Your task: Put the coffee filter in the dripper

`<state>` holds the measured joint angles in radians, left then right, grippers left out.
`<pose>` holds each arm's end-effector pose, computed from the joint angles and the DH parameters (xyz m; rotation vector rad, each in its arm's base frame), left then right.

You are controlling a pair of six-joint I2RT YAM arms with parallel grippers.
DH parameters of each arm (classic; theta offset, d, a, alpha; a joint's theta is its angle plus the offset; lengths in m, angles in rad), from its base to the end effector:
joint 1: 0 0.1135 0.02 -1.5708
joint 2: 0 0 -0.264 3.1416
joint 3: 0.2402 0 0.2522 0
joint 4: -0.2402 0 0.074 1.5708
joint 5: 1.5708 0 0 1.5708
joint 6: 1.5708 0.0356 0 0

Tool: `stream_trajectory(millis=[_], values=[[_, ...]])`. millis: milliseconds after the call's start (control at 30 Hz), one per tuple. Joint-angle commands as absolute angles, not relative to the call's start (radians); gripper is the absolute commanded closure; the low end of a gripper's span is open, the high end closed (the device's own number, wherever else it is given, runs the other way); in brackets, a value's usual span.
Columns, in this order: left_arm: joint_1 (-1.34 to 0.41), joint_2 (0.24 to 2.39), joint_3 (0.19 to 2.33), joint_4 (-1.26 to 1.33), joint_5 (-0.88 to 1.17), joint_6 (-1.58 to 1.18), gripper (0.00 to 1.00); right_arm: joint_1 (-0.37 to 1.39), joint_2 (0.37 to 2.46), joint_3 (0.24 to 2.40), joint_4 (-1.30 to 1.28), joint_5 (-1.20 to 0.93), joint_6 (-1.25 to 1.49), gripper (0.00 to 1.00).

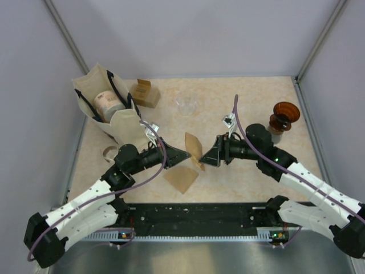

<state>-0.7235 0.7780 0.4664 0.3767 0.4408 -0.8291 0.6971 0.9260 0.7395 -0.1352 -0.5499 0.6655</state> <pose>0.1320 -0.1368 0.2877 0.3135 1.7041 -1.5296 0.1507 0.1505 0.3050 -0.4544 2.0672 1.3961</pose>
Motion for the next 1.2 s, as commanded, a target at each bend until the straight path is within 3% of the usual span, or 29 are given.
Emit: stream_trajectory(millis=[0,200,433,500,733,800,933,1167], values=[[-0.726,0.769,0.508,0.256,0.35,-0.772,1.0,0.69,0.891,0.854,-0.313,-0.391,0.537,0.26],[-0.726,0.816,0.532,0.204,0.328,-0.765,1.0,0.692,0.905,0.919,-0.368,-0.379,0.424,0.31],[-0.726,0.887,0.555,0.235,0.365,-0.804,1.0,0.79,1.07,0.96,-0.333,-0.42,0.308,0.46],[-0.727,0.888,0.558,0.236,0.368,-0.804,1.0,0.795,1.106,0.974,-0.327,-0.401,0.301,0.52],[-0.726,0.9,0.564,0.225,0.353,-0.808,1.0,0.798,1.157,0.953,-0.244,-0.465,0.322,0.59],[-0.727,0.907,0.569,0.224,0.35,-0.808,1.0,0.799,1.166,0.943,-0.226,-0.475,0.327,0.66],[-0.726,0.919,0.583,0.216,0.353,-0.804,1.0,0.804,1.186,0.943,-0.224,-0.483,0.33,0.68],[-0.726,0.925,0.592,0.204,0.35,-0.805,1.0,0.805,1.177,0.94,-0.242,-0.398,0.342,0.97]])
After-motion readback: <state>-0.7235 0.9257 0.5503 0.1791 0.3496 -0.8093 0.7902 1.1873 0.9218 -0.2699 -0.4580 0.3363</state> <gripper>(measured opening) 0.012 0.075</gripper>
